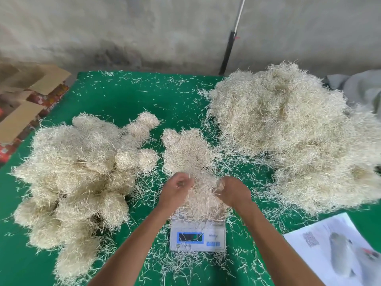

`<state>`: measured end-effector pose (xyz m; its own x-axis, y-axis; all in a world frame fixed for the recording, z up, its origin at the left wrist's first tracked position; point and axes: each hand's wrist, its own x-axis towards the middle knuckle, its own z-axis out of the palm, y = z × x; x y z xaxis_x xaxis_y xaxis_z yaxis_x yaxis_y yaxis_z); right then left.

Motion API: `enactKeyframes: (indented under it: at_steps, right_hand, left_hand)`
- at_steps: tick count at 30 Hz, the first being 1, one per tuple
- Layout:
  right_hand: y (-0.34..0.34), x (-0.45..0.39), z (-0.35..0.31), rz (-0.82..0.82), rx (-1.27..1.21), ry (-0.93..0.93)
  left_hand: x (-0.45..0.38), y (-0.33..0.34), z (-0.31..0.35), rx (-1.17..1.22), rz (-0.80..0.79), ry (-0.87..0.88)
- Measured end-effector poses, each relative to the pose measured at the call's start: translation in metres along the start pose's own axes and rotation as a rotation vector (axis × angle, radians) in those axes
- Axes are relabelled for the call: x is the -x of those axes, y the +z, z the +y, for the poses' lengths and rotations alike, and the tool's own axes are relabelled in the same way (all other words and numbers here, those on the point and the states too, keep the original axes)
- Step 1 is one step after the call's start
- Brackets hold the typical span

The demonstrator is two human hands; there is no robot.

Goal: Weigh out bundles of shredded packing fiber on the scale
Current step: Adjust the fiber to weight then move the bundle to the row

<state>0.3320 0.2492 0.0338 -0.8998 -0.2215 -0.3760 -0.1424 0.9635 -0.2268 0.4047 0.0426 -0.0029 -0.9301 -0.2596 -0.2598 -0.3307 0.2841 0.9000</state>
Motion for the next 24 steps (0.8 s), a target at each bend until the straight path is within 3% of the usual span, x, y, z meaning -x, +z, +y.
enactKeyframes:
  at_steps: [3,8,12,18,21,24]
  right_hand:
    - [-0.014,0.000,0.011,0.183,-0.110,0.002]
    - [-0.030,-0.017,0.007,0.420,-0.447,-0.044]
    - [-0.026,-0.039,-0.020,0.222,-0.418,-0.126]
    - [-0.003,-0.085,-0.050,-0.133,-0.289,0.016]
    - [0.000,-0.107,-0.055,-0.343,-0.368,-0.032]
    - [0.000,-0.123,-0.051,-0.297,-0.539,-0.083]
  left_hand:
    - [-0.014,-0.007,0.006,0.020,0.164,0.011]
    - [-0.044,-0.011,0.002,-0.089,0.158,-0.101]
    - [-0.066,-0.005,0.010,-0.191,0.018,-0.070]
    - [-0.114,0.020,0.010,-0.406,-0.210,-0.024]
    - [-0.137,0.024,0.014,-0.288,-0.292,-0.016]
    - [-0.158,0.021,0.021,-0.041,-0.293,-0.080]
